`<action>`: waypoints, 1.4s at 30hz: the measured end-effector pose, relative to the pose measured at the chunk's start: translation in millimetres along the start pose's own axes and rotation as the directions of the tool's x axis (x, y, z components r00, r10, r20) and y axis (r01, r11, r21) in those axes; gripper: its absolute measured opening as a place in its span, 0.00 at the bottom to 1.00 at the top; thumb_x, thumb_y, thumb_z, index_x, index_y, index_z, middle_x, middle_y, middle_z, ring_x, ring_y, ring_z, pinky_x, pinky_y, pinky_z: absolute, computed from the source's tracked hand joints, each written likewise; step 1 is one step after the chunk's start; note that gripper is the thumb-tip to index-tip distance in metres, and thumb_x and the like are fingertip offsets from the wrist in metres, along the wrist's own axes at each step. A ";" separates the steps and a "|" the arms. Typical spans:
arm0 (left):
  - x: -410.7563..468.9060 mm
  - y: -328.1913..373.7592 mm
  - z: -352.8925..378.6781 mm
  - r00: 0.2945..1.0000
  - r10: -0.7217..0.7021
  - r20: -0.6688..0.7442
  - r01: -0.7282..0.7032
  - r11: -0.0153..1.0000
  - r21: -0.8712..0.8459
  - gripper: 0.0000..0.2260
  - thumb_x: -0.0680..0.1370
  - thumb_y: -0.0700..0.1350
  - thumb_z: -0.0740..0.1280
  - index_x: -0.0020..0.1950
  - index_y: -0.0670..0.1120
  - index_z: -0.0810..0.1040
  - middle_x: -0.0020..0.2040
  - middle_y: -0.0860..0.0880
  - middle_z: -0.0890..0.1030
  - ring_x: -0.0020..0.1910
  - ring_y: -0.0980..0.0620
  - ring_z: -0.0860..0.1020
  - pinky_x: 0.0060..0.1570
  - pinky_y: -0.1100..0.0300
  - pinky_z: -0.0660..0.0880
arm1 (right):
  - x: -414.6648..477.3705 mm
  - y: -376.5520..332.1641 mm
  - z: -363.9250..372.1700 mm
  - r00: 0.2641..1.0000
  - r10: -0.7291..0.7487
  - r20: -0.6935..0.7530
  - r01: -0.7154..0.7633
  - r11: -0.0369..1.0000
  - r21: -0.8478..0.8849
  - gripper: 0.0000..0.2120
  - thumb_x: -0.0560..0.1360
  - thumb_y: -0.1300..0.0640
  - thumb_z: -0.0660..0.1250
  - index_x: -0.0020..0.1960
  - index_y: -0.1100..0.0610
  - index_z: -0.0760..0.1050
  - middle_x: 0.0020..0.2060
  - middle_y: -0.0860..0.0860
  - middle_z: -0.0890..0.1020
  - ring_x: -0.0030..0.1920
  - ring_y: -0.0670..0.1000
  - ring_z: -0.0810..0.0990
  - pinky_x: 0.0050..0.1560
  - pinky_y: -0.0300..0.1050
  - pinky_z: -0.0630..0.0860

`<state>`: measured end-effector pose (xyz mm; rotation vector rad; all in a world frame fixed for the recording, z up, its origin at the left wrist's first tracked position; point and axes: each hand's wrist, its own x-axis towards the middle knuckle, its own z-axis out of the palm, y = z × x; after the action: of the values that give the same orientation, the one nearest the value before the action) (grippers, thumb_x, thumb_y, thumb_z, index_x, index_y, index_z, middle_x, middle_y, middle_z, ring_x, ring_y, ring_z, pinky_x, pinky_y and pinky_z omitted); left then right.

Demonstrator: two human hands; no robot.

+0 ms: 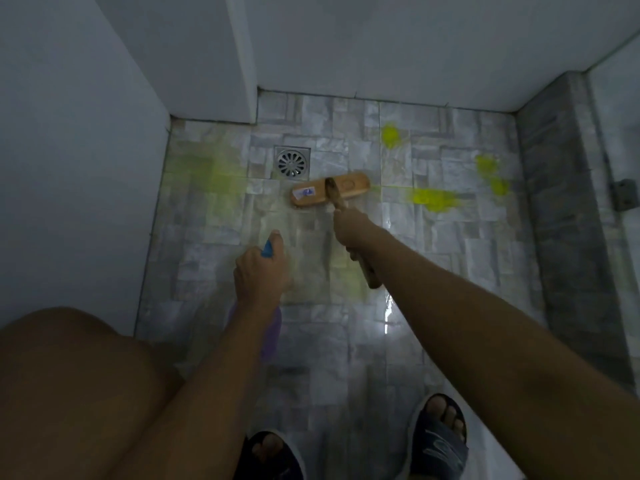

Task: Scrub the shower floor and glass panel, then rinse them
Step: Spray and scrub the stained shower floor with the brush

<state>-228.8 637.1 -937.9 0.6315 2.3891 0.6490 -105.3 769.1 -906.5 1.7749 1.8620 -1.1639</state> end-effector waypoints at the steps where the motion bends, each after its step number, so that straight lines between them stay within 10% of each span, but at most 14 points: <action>1: 1.3 -1.3 -1.7 1.000 -0.015 -0.001 0.015 1.000 0.006 0.33 0.79 0.67 0.55 0.40 0.37 0.79 0.41 0.39 0.80 0.43 0.39 0.79 0.48 0.48 0.78 | 1.5 -1.8 -1.8 1.000 -0.017 0.009 0.017 1.000 -0.009 0.18 0.85 0.59 0.48 0.68 0.65 0.69 0.63 0.64 0.74 0.56 0.61 0.77 0.57 0.55 0.77; 6: -1.0 7.2 -6.2 0.999 -0.039 0.001 0.039 0.999 0.014 0.34 0.80 0.67 0.54 0.45 0.36 0.80 0.45 0.37 0.81 0.46 0.37 0.80 0.51 0.45 0.78 | -48.9 71.3 31.9 0.998 -0.028 0.053 0.032 0.996 -0.079 0.16 0.85 0.52 0.47 0.65 0.52 0.69 0.57 0.63 0.77 0.49 0.58 0.78 0.46 0.48 0.75; 10: -3.0 13.1 -2.9 0.999 -0.034 0.016 0.034 0.999 -0.010 0.35 0.79 0.68 0.53 0.44 0.36 0.81 0.44 0.38 0.81 0.46 0.37 0.80 0.50 0.46 0.78 | -100.9 128.5 62.4 0.985 0.147 0.093 -0.139 0.986 -0.089 0.21 0.84 0.49 0.48 0.64 0.60 0.71 0.56 0.61 0.78 0.48 0.57 0.78 0.52 0.51 0.78; 17: -8.4 15.6 -3.4 1.000 0.001 0.009 -0.001 1.000 -0.013 0.34 0.80 0.67 0.54 0.41 0.37 0.80 0.41 0.39 0.80 0.43 0.39 0.79 0.44 0.49 0.76 | -65.5 47.9 41.3 0.998 0.036 0.057 -0.036 0.999 -0.003 0.19 0.85 0.58 0.49 0.72 0.64 0.65 0.63 0.64 0.74 0.59 0.63 0.76 0.58 0.53 0.74; 21: -6.6 12.4 -8.0 1.000 -0.001 0.002 0.001 1.000 -0.014 0.36 0.78 0.69 0.52 0.40 0.38 0.80 0.41 0.38 0.81 0.44 0.37 0.79 0.49 0.46 0.79 | -29.5 10.7 8.0 0.994 0.095 0.050 -0.104 0.971 0.217 0.18 0.84 0.59 0.49 0.72 0.60 0.66 0.58 0.64 0.76 0.43 0.59 0.75 0.45 0.53 0.76; 25: -9.2 17.4 -14.0 1.000 0.003 -0.017 -0.004 0.999 -0.047 0.34 0.80 0.66 0.54 0.44 0.36 0.81 0.46 0.36 0.81 0.49 0.36 0.79 0.52 0.46 0.77 | -60.1 44.5 25.1 0.996 0.064 0.070 -0.071 0.992 0.102 0.20 0.85 0.57 0.48 0.72 0.64 0.64 0.63 0.65 0.73 0.60 0.65 0.75 0.59 0.57 0.73; 29: -8.3 23.2 -18.2 0.996 -0.087 -0.023 0.086 0.995 -0.039 0.33 0.81 0.63 0.54 0.56 0.34 0.80 0.55 0.34 0.80 0.56 0.35 0.77 0.56 0.46 0.75 | -97.5 102.5 66.0 0.991 0.114 0.076 -0.117 0.993 0.024 0.22 0.84 0.47 0.49 0.61 0.63 0.71 0.53 0.59 0.78 0.43 0.54 0.77 0.41 0.47 0.75; 35: -13.4 19.8 -18.0 1.000 -0.007 -0.005 0.006 0.997 -0.074 0.31 0.81 0.64 0.54 0.37 0.39 0.78 0.36 0.43 0.77 0.42 0.40 0.78 0.43 0.52 0.74 | -71.2 71.1 47.0 0.988 0.134 0.078 -0.144 0.979 0.146 0.22 0.84 0.45 0.49 0.61 0.61 0.71 0.52 0.59 0.77 0.45 0.58 0.79 0.38 0.55 0.81; 40: -5.1 20.3 -13.8 1.000 -0.006 -0.013 0.005 0.997 -0.079 0.29 0.81 0.64 0.56 0.50 0.40 0.83 0.42 0.41 0.79 0.44 0.40 0.78 0.41 0.53 0.72 | -41.1 40.6 16.6 0.995 0.092 0.049 -0.095 0.992 0.077 0.22 0.85 0.50 0.48 0.65 0.63 0.71 0.53 0.59 0.76 0.39 0.55 0.77 0.27 0.46 0.75; 42: -4.3 20.3 -13.0 0.998 0.070 0.000 -0.069 0.989 -0.131 0.29 0.81 0.64 0.56 0.44 0.40 0.82 0.38 0.42 0.81 0.42 0.40 0.80 0.39 0.52 0.75 | -51.0 47.1 21.0 0.995 0.083 0.055 -0.088 0.992 0.092 0.22 0.85 0.50 0.48 0.67 0.62 0.70 0.54 0.60 0.77 0.43 0.58 0.78 0.36 0.49 0.78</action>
<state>-228.1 646.4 -915.3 0.6617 2.3063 0.8253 -58.3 714.4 -898.9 1.8372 1.7113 -1.2716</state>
